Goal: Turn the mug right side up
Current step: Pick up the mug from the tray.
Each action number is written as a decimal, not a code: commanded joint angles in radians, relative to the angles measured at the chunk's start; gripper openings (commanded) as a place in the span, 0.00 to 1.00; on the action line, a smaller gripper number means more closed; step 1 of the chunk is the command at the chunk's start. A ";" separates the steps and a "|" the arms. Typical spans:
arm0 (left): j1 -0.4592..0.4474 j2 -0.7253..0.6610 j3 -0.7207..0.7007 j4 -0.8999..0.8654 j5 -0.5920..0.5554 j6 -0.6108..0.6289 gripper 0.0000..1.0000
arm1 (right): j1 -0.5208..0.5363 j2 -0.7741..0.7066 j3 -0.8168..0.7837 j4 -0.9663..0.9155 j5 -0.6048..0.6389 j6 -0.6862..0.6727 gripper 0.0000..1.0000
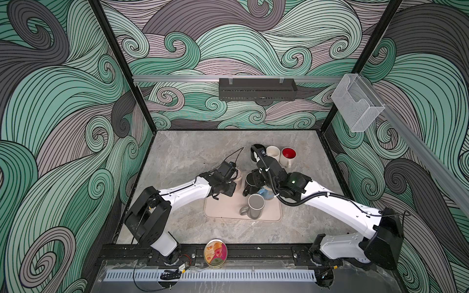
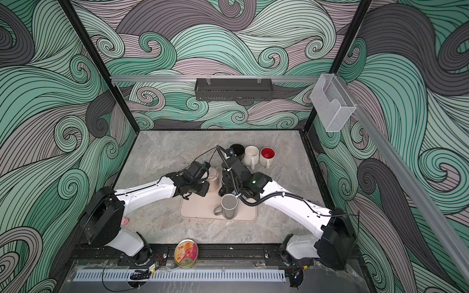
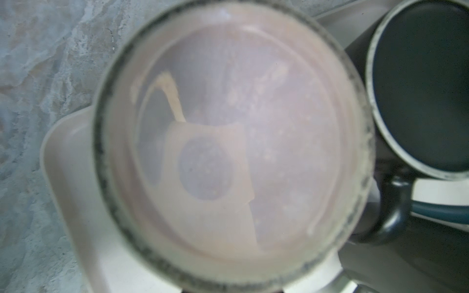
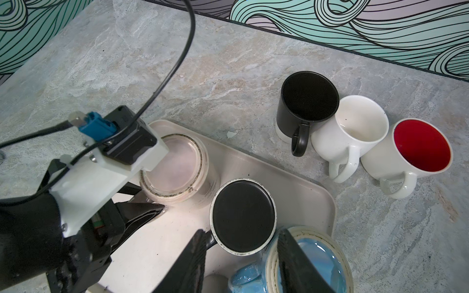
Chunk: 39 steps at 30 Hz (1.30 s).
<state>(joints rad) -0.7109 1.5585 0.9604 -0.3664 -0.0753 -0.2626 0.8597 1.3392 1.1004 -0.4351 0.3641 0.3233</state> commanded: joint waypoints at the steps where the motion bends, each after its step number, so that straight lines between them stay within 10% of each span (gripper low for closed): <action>1: -0.008 0.013 0.042 -0.031 -0.041 0.003 0.16 | -0.004 -0.022 -0.013 0.013 0.011 0.015 0.48; 7: -0.016 0.017 0.054 -0.051 -0.077 0.007 0.00 | -0.003 -0.027 -0.014 0.016 0.007 0.019 0.48; 39: -0.027 -0.246 0.043 -0.032 -0.200 -0.033 0.00 | -0.010 -0.023 -0.031 0.122 -0.082 0.079 0.49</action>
<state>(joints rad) -0.7292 1.3750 0.9741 -0.4725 -0.2234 -0.2775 0.8574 1.3094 1.0718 -0.3450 0.3004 0.3763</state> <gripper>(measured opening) 0.218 0.492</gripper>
